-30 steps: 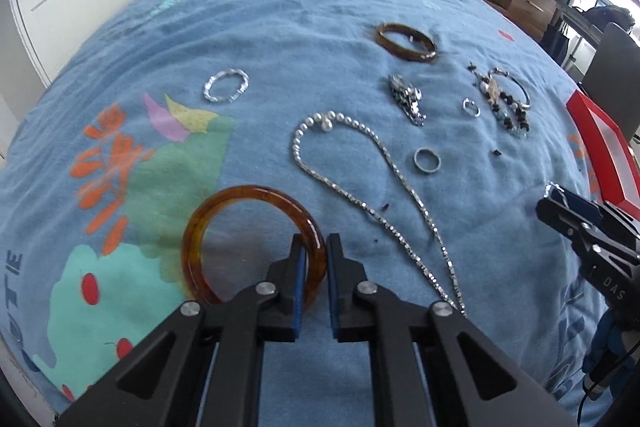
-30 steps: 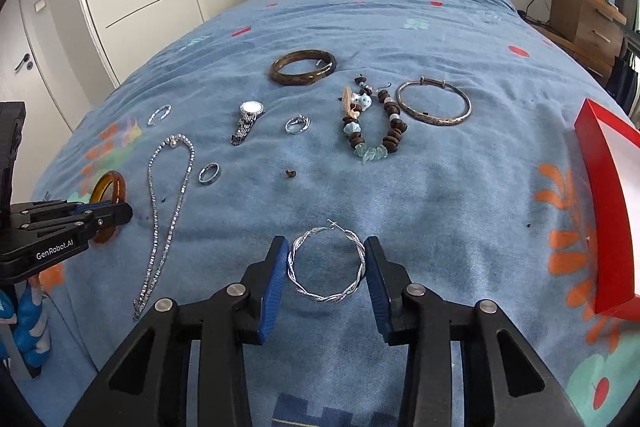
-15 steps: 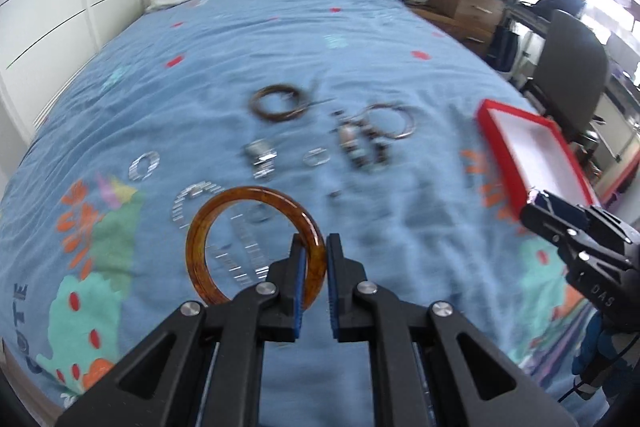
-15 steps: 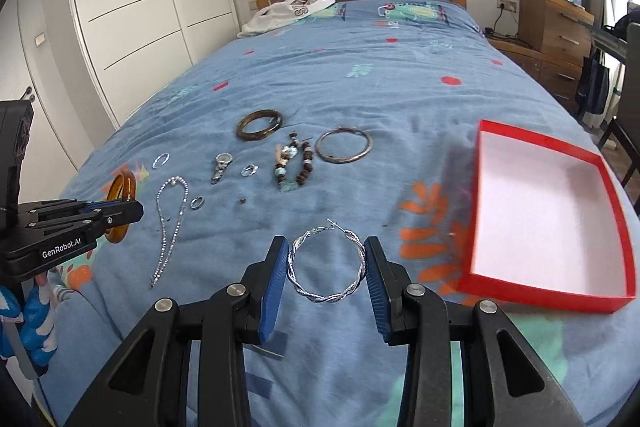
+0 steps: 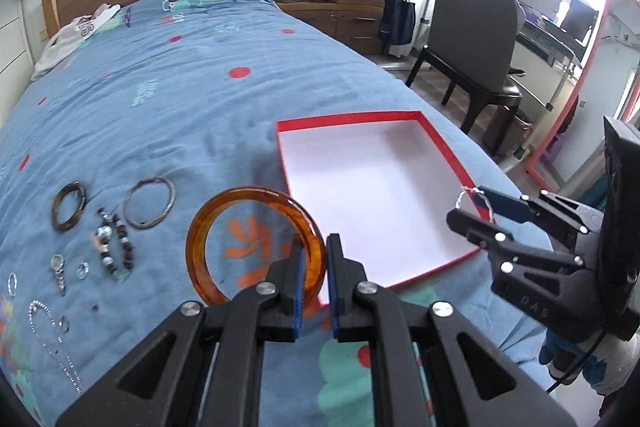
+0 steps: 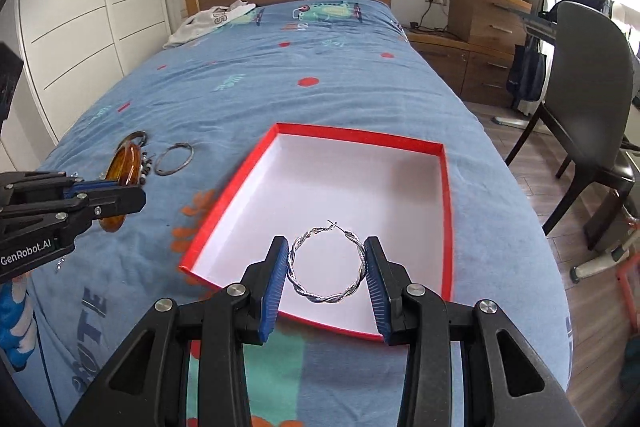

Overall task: Organize jewelry
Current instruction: 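Carry the amber bangle and silver hoop into the red box and release both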

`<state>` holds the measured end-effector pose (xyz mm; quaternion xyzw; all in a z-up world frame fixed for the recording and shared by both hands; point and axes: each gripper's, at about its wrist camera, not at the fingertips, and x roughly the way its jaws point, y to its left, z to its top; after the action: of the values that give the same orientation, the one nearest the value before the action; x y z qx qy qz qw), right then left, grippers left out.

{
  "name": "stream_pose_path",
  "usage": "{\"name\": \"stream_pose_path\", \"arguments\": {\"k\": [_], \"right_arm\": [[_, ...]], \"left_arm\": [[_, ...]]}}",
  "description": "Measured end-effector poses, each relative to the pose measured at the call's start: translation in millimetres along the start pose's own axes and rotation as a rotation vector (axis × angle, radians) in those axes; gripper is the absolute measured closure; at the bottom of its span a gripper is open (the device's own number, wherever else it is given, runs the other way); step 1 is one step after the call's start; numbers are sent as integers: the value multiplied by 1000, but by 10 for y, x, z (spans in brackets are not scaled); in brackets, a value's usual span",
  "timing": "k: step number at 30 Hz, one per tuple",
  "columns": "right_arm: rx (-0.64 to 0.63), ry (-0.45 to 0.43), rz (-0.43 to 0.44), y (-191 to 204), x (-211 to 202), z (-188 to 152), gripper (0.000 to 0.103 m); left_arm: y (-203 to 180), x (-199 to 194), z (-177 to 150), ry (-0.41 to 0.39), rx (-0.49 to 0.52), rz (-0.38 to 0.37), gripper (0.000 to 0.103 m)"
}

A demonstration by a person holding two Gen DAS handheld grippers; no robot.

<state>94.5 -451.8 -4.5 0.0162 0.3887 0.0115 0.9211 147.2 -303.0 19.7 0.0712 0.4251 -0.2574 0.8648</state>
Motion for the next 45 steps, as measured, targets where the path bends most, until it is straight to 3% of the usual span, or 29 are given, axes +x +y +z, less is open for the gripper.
{"name": "stream_pose_path", "arguments": {"k": [9, 19, 26, 38, 42, 45], "right_arm": [[-21, 83, 28, -212, 351, -198, 64], [-75, 175, 65, -245, 644, -223, 65], [-133, 244, 76, -270, 708, -213, 65], [-169, 269, 103, -292, 696, -212, 63], [-163, 263, 109, -288, 686, -197, 63], [-150, 252, 114, -300, 643, -174, 55]], "left_arm": [[-376, 711, 78, 112, 66, -45, 94], [-393, 1131, -70, 201, 63, -33, 92], [-410, 1149, -184, 195, 32, -57, 89], [-373, 1089, -211, 165, 8, -91, 86], [-406, 1061, -212, 158, 34, -90, 78], [-420, 1023, -195, 142, 37, -95, 67]]}}
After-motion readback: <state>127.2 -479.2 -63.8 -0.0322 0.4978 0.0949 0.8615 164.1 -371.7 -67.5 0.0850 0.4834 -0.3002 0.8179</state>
